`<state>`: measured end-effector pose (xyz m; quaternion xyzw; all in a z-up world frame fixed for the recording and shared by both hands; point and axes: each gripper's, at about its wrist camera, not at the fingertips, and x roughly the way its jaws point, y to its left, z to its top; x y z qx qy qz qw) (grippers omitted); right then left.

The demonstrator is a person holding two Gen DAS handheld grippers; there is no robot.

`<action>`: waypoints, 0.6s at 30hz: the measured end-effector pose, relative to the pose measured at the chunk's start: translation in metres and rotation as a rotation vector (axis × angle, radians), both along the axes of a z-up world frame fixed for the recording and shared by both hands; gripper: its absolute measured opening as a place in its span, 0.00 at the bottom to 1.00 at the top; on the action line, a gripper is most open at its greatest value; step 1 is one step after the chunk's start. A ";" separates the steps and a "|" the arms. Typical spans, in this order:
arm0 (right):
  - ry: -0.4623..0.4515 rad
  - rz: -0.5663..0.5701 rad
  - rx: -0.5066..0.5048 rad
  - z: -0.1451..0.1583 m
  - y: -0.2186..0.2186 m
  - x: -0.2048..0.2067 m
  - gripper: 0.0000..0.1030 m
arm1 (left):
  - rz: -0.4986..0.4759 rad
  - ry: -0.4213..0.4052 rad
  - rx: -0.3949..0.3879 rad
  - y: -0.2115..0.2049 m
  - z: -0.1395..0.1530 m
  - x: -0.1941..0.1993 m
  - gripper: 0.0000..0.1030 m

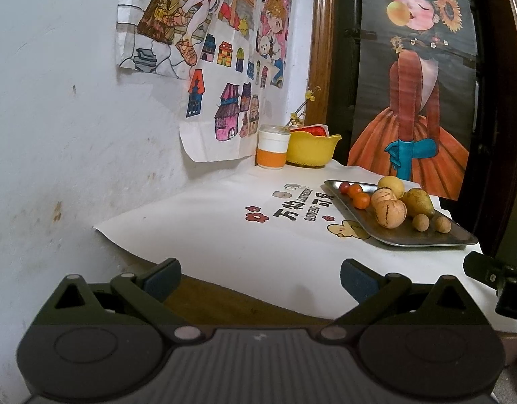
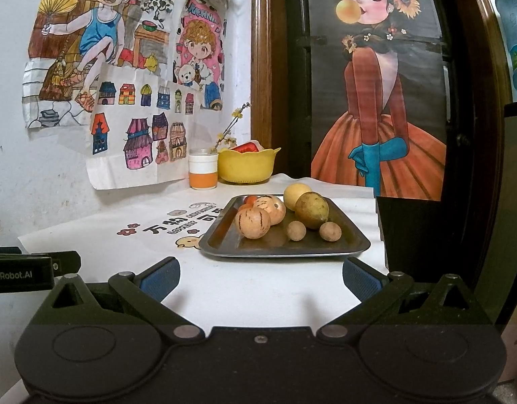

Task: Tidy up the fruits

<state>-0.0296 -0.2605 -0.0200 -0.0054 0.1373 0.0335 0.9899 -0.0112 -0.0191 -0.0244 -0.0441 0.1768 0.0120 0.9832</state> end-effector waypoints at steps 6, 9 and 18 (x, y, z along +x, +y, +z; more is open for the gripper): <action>0.002 0.000 0.000 0.000 0.000 0.000 0.99 | 0.000 0.000 0.000 0.000 0.000 0.000 1.00; 0.002 0.001 0.000 0.000 0.001 0.000 0.99 | 0.001 0.001 0.000 0.000 0.000 0.000 1.00; 0.003 0.002 -0.002 -0.001 0.001 0.000 0.99 | 0.002 0.003 -0.001 0.000 0.000 -0.001 1.00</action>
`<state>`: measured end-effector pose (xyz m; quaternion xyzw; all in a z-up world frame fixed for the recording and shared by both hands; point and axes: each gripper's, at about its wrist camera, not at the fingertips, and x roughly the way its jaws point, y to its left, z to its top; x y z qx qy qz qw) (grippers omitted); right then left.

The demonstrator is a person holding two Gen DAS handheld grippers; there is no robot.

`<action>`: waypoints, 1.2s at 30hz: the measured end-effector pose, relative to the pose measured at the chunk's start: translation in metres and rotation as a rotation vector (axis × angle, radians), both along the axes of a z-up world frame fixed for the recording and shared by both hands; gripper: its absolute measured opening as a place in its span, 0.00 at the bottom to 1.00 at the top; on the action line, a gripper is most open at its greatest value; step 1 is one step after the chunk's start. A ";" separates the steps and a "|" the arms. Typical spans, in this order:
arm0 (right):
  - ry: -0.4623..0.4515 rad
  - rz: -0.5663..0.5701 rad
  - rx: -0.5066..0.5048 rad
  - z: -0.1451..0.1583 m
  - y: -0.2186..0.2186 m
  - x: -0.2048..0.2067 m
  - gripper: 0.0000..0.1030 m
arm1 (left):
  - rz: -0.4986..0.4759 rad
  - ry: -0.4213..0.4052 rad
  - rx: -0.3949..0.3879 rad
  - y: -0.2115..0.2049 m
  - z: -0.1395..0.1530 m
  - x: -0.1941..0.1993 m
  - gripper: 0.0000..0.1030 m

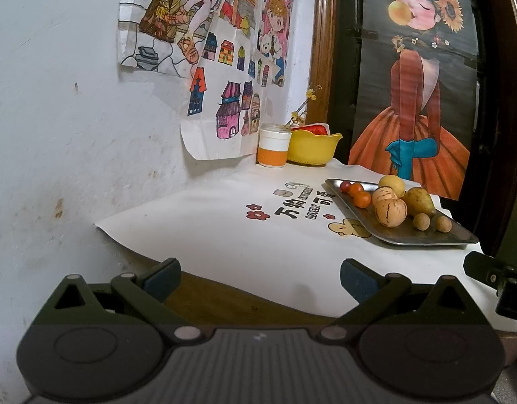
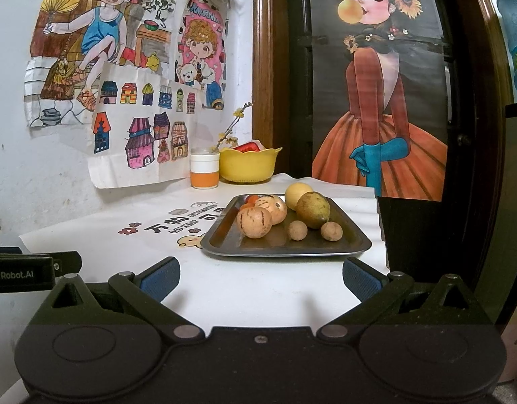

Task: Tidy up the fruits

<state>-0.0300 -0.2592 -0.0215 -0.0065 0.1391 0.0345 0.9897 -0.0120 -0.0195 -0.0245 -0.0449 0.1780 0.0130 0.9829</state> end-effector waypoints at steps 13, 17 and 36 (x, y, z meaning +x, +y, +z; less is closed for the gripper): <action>0.000 0.000 0.000 0.001 0.000 0.000 0.99 | 0.000 0.001 0.000 0.000 0.000 0.000 1.00; -0.001 0.001 -0.001 0.000 0.000 0.000 0.99 | 0.000 0.000 -0.001 0.000 0.000 0.000 1.00; 0.000 0.001 -0.001 0.000 0.001 0.000 0.99 | 0.002 0.001 -0.016 -0.001 -0.002 -0.005 1.00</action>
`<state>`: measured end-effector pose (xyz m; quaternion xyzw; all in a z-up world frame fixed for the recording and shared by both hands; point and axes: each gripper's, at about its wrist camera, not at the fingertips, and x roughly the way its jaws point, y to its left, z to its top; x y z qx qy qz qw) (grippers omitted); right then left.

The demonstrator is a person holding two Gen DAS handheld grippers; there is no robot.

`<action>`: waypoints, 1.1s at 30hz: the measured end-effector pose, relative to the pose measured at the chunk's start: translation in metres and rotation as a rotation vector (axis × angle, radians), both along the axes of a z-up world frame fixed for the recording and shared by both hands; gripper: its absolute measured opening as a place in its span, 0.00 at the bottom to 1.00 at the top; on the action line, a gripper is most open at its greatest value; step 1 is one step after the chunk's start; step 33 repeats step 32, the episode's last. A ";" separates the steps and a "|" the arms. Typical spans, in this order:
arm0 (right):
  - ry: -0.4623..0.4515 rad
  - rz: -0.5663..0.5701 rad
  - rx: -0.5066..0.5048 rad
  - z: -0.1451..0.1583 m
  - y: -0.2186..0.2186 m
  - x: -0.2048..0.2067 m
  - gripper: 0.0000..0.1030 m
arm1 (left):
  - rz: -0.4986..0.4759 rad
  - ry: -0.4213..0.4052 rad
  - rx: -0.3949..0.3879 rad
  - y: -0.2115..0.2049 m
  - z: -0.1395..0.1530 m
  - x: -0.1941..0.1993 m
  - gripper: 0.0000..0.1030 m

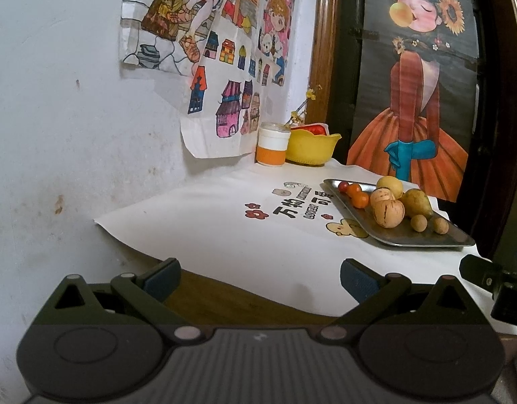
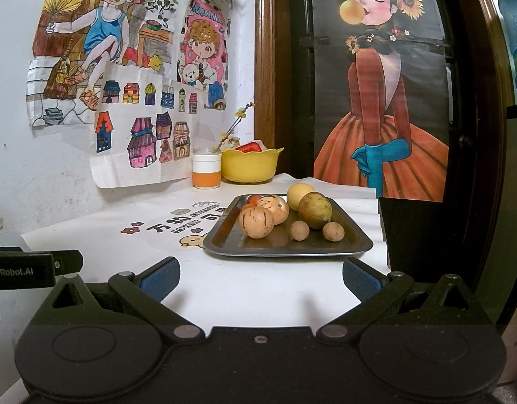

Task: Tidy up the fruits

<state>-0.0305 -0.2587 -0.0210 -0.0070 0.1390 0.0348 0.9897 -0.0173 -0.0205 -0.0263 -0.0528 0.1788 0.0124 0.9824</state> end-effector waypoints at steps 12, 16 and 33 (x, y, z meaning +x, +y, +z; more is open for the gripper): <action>0.002 -0.001 -0.001 0.000 0.001 0.000 0.99 | -0.026 -0.012 0.013 -0.007 0.008 -0.003 1.00; -0.001 -0.001 -0.002 0.000 0.000 0.000 0.99 | -0.031 -0.024 0.042 -0.013 0.010 -0.006 1.00; 0.003 0.001 -0.003 0.000 0.002 0.000 0.99 | -0.034 -0.020 0.045 -0.012 0.010 -0.005 1.00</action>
